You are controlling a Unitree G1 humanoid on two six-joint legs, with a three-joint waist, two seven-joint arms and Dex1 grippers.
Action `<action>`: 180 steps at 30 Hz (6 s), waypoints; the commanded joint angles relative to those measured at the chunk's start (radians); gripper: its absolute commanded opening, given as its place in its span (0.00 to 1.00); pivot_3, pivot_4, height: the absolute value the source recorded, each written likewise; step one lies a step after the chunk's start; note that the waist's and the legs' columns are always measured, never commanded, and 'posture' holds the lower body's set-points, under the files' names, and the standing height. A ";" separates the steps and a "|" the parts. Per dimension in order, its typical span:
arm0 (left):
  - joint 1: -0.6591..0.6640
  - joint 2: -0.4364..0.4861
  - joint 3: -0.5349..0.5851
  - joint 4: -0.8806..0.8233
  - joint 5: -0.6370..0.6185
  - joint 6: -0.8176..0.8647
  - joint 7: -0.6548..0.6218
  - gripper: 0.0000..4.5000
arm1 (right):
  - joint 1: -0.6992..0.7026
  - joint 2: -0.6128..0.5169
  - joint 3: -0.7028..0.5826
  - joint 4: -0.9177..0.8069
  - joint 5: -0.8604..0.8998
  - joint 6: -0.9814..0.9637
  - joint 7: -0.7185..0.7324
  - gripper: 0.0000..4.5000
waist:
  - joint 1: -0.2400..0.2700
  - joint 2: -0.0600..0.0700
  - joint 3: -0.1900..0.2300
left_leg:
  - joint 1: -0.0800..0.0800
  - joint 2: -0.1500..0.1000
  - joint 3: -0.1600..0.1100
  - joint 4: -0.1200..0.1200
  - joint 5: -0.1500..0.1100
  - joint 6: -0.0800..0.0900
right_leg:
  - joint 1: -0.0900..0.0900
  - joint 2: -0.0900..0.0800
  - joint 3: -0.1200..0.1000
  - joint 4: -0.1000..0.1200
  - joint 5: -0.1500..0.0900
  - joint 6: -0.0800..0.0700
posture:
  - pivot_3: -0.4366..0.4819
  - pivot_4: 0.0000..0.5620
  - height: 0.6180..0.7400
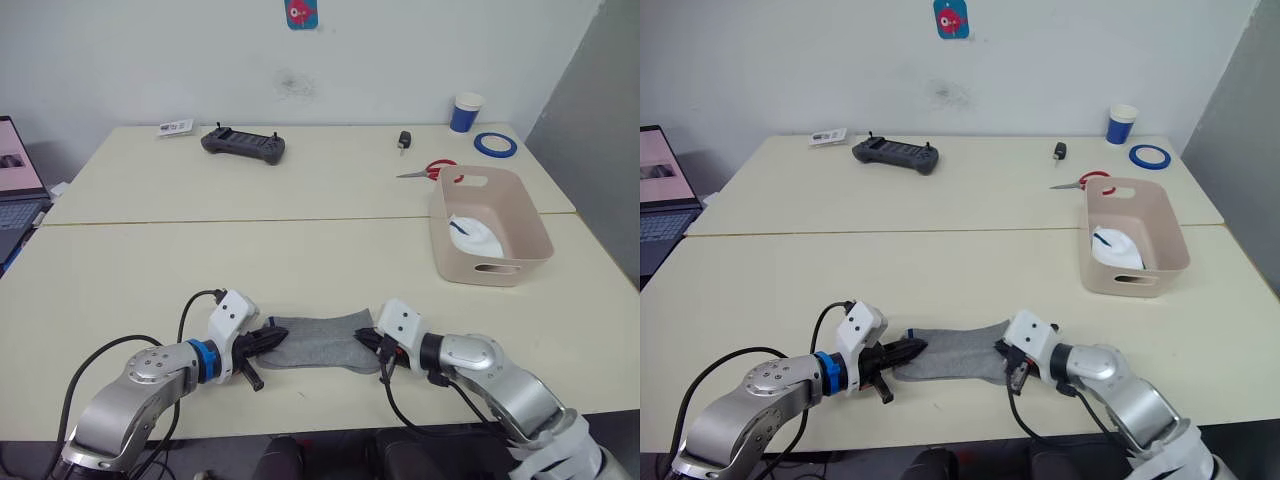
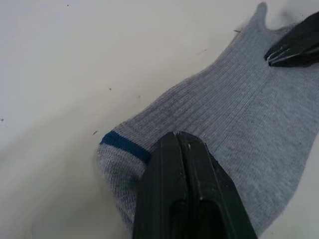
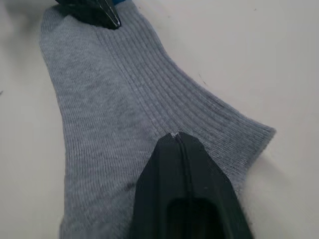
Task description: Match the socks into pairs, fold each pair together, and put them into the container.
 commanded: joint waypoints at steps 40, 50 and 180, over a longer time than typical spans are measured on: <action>-0.079 -0.010 0.006 -0.141 -0.029 -0.113 -0.133 0.00 | -0.102 0.003 -0.149 -0.152 0.121 0.017 0.143 0.74 | 0.000 0.001 0.001 | -0.001 0.000 -0.001 0.001 0.000 0.000 | 0.000 0.000 -0.001 0.001 0.000 0.001 | 0.48 0.27 1.00; -0.084 0.050 -0.083 0.072 0.145 -0.178 -0.162 0.00 | -0.056 -0.018 0.056 -0.019 -0.063 -0.018 0.146 0.01 | 0.000 0.001 0.001 | 0.000 0.000 0.000 0.001 0.000 0.000 | 0.000 0.001 -0.001 0.001 0.000 0.001 | 0.48 0.27 1.00; -0.338 -0.069 0.126 0.050 -0.103 0.049 -0.123 0.00 | -0.273 0.037 -0.097 -0.188 0.258 0.368 0.151 0.73 | 0.000 0.002 -0.002 | -0.001 -0.001 -0.002 0.002 0.000 0.001 | 0.001 0.001 -0.003 0.002 0.001 0.004 | 0.48 0.27 1.00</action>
